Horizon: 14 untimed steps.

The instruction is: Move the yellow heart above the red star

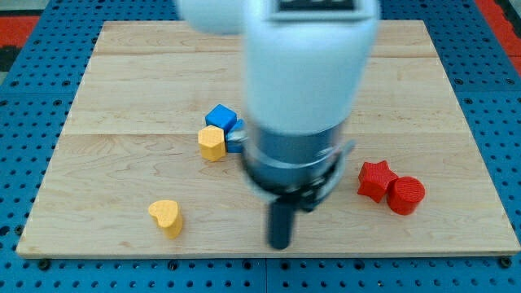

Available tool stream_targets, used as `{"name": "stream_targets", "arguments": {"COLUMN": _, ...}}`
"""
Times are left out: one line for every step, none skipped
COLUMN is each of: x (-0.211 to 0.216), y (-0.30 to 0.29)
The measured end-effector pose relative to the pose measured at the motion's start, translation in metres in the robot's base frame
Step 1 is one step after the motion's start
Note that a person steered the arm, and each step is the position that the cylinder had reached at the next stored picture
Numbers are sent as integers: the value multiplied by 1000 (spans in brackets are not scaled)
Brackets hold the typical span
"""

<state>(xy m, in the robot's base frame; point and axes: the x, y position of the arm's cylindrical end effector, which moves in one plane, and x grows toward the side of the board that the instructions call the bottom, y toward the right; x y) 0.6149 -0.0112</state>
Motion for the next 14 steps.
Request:
{"name": "stream_targets", "arguments": {"x": 4, "y": -34}}
{"name": "stream_targets", "arguments": {"x": -9, "y": -116}}
{"name": "stream_targets", "arguments": {"x": -42, "y": -141}}
{"name": "stream_targets", "arguments": {"x": -59, "y": -149}}
{"name": "stream_targets", "arguments": {"x": -82, "y": -170}}
{"name": "stream_targets", "arguments": {"x": -92, "y": -152}}
{"name": "stream_targets", "arguments": {"x": -100, "y": -63}}
{"name": "stream_targets", "arguments": {"x": -121, "y": 28}}
{"name": "stream_targets", "arguments": {"x": -130, "y": 54}}
{"name": "stream_targets", "arguments": {"x": -146, "y": 71}}
{"name": "stream_targets", "arguments": {"x": -181, "y": 84}}
{"name": "stream_targets", "arguments": {"x": -171, "y": 120}}
{"name": "stream_targets", "arguments": {"x": -213, "y": 122}}
{"name": "stream_targets", "arguments": {"x": -219, "y": 131}}
